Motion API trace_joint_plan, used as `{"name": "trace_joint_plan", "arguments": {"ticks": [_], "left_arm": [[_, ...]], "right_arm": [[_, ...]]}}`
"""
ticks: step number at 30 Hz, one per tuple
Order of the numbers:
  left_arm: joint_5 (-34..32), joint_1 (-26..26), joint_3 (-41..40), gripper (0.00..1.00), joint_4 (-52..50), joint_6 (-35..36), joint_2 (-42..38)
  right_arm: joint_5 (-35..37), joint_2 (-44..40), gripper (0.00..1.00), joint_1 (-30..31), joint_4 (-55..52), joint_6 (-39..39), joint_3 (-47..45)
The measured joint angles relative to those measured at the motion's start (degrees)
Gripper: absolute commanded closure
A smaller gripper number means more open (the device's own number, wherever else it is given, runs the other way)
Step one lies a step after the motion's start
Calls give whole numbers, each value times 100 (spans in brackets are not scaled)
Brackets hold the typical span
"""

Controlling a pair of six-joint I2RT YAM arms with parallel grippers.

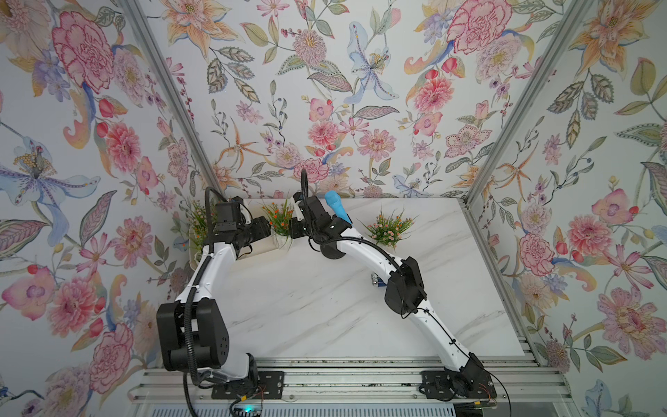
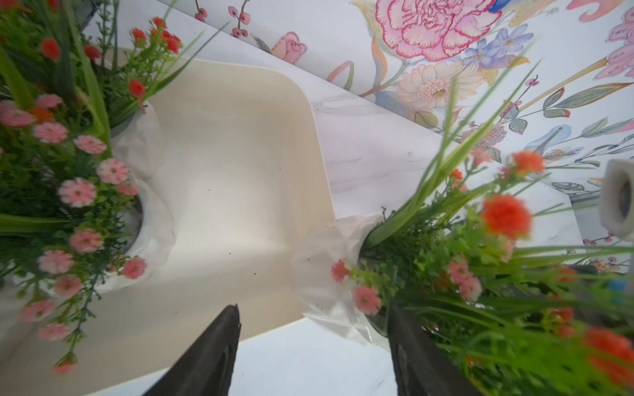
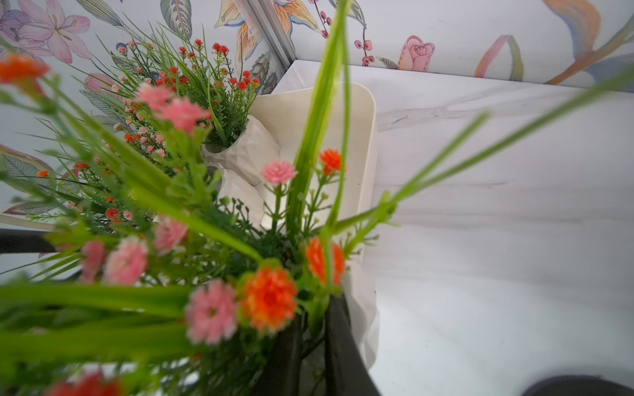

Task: Put the potted gypsophila into the storage box
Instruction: Pick up the baby's breath potted plant from the storage box.

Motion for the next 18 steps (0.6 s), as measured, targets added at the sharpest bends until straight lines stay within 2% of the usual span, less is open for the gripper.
{"name": "trace_joint_plan", "arguments": {"ticks": [5, 18], "left_arm": [[9, 140, 0, 29, 2, -33, -208], [98, 173, 13, 33, -369, 170, -131]], "right_arm": [[-101, 4, 84, -26, 4, -4, 0], [-256, 4, 84, -79, 0, -50, 0]]}}
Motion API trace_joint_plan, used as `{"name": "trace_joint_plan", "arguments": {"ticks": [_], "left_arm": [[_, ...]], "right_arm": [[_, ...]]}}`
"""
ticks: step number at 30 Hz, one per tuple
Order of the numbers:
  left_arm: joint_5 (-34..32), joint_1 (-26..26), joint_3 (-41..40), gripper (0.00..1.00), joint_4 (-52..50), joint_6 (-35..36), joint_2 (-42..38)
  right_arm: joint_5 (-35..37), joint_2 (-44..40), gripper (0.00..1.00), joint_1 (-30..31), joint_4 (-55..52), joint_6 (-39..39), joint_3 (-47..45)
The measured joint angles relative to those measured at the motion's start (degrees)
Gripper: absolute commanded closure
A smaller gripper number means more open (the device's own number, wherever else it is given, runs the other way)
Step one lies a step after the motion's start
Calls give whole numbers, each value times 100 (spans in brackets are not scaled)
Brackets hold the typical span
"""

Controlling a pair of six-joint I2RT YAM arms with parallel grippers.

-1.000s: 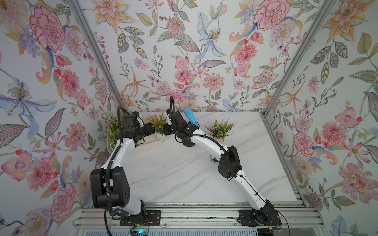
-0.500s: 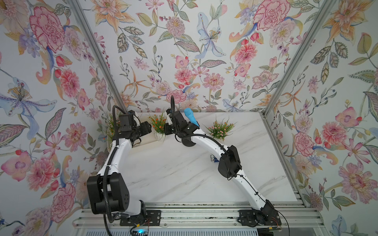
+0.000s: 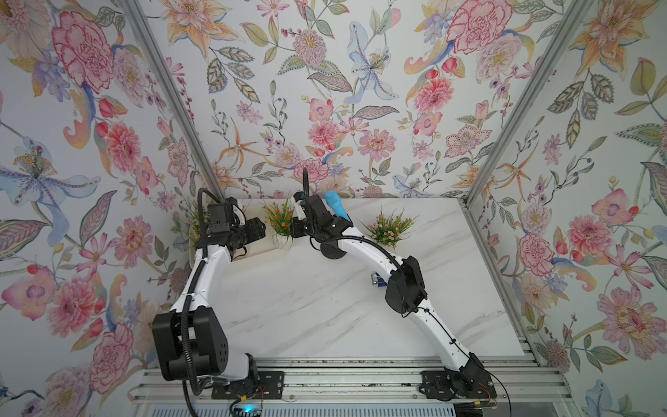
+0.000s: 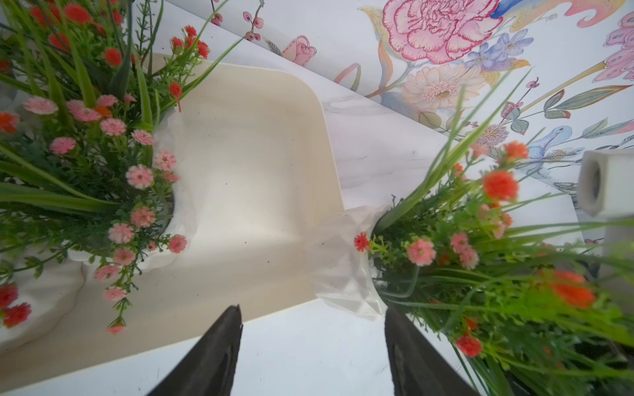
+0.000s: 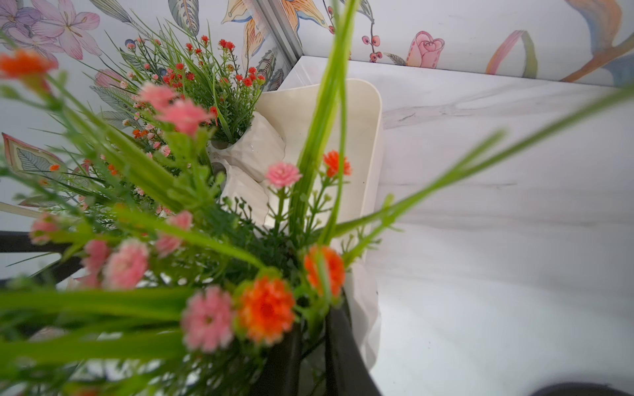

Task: Put the potted gypsophila into the storage box
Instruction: Pick up the baby's breath potted plant from the storage box.

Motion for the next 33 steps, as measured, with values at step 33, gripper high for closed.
{"name": "trace_joint_plan", "arguments": {"ticks": [33], "left_arm": [[-719, -789, 1145, 54, -625, 260, 1403]], "right_arm": [[-243, 0, 84, -42, 2, -273, 0]]}}
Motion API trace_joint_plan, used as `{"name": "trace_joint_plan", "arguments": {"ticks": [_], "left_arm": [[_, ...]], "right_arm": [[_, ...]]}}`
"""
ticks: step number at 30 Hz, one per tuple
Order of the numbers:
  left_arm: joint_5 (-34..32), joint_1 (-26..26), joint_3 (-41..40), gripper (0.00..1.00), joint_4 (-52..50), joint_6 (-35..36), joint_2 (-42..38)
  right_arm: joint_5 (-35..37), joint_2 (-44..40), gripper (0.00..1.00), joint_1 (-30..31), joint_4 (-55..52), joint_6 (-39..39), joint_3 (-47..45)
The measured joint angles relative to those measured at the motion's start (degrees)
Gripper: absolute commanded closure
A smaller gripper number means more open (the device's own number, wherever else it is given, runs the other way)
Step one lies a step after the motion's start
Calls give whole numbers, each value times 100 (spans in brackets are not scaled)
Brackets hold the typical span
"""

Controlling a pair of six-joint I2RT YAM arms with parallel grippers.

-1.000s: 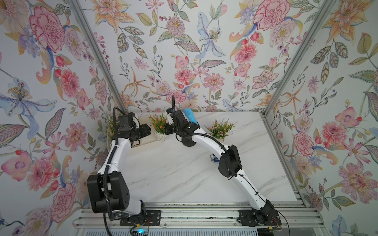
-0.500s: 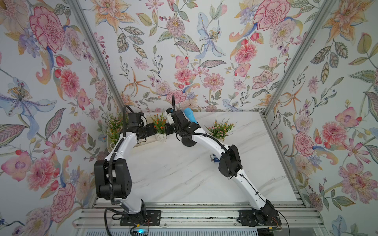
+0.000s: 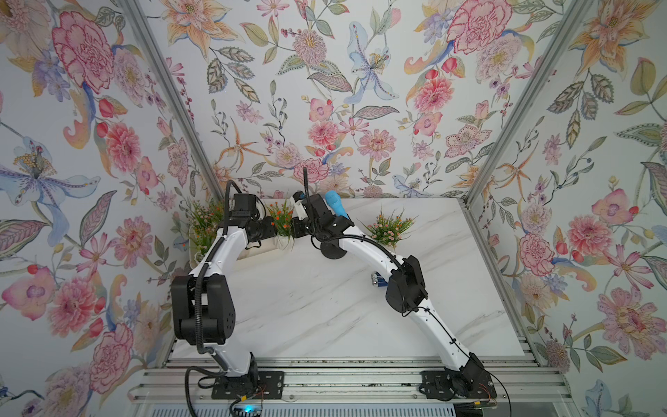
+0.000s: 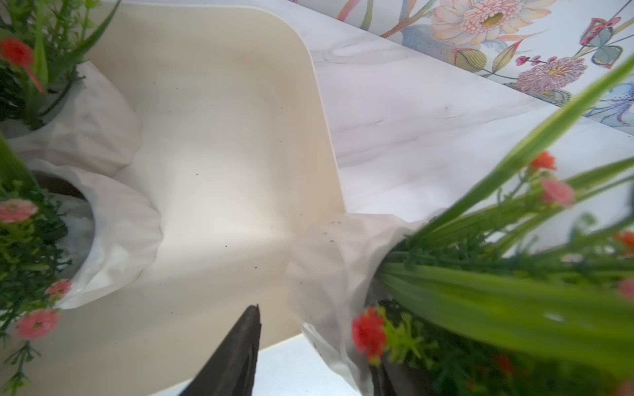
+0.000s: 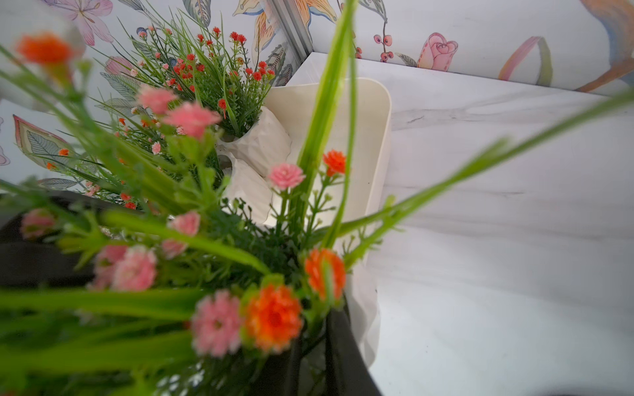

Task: Put the potted gypsophila into the storage box
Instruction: Pick up the baby's breath potted plant from the storage box.

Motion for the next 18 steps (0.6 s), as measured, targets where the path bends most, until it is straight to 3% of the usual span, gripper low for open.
{"name": "trace_joint_plan", "arguments": {"ticks": [12, 18], "left_arm": [[-251, -197, 448, 78, -254, 179, 422], [-407, -216, 496, 93, -264, 251, 437]], "right_arm": [[13, 0, 83, 0, 20, -83, 0], [15, -26, 77, 0, 160, -114, 0]]}}
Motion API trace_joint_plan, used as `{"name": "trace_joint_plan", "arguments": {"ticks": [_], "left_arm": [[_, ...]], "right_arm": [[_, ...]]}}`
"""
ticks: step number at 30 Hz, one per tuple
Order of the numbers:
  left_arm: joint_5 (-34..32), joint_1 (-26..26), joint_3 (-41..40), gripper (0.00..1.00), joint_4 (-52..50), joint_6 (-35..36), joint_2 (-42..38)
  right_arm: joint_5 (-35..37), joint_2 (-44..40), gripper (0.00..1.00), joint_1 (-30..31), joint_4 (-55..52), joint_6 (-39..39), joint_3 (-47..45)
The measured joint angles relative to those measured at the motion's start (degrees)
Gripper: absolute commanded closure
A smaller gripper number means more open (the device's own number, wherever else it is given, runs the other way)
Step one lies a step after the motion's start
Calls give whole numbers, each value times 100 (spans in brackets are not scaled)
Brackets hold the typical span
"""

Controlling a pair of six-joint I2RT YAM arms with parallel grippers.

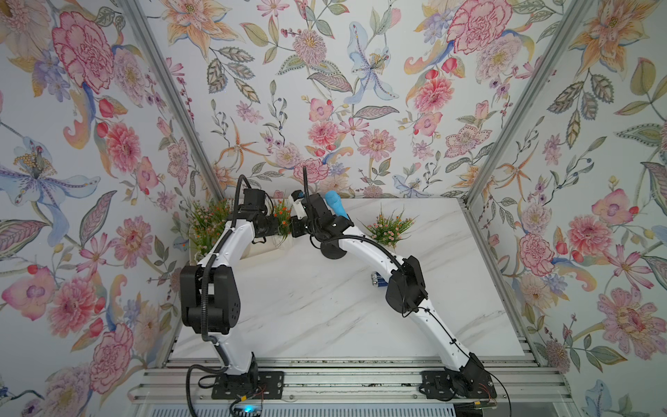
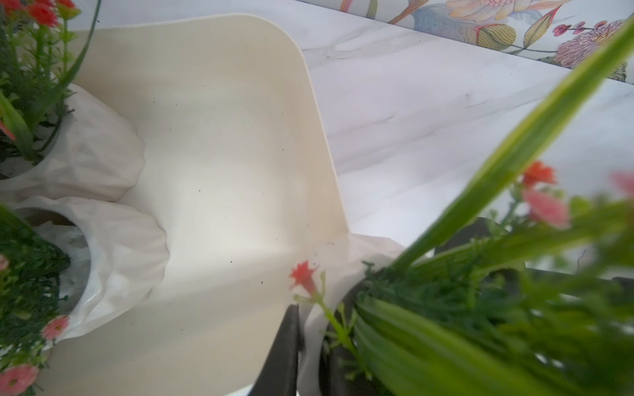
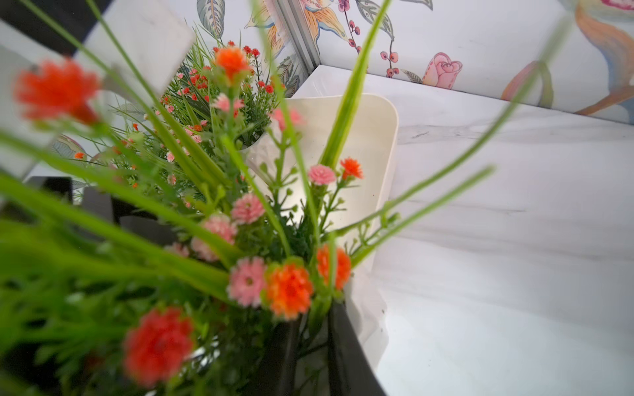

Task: Put the potted gypsophila into the storage box
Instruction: Pick up the baby's breath potted plant from the storage box, then place the baby's breath potted plant at the storage box.

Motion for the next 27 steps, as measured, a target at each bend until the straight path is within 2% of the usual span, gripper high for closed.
{"name": "trace_joint_plan", "arguments": {"ticks": [3, 5, 10, 15, 19, 27], "left_arm": [[-72, 0, 24, 99, -24, 0, 4], [-127, 0, 70, 100, -74, 2, 7], [-260, 44, 343, 100, -313, 11, 63], [-297, 304, 848, 100, -319, 24, 208], [-479, 505, 1062, 100, -144, 24, 341], [-785, 752, 1268, 100, 428, -116, 1239]], "right_arm": [[44, -33, 68, -37, -13, -22, 0], [96, -50, 60, -92, -57, -39, 0], [164, -153, 56, -256, -177, -157, -2], [243, -577, 44, -352, -127, -417, -28], [245, -970, 39, -363, -7, -586, -26], [229, -1355, 30, -363, 323, -955, -22]]}}
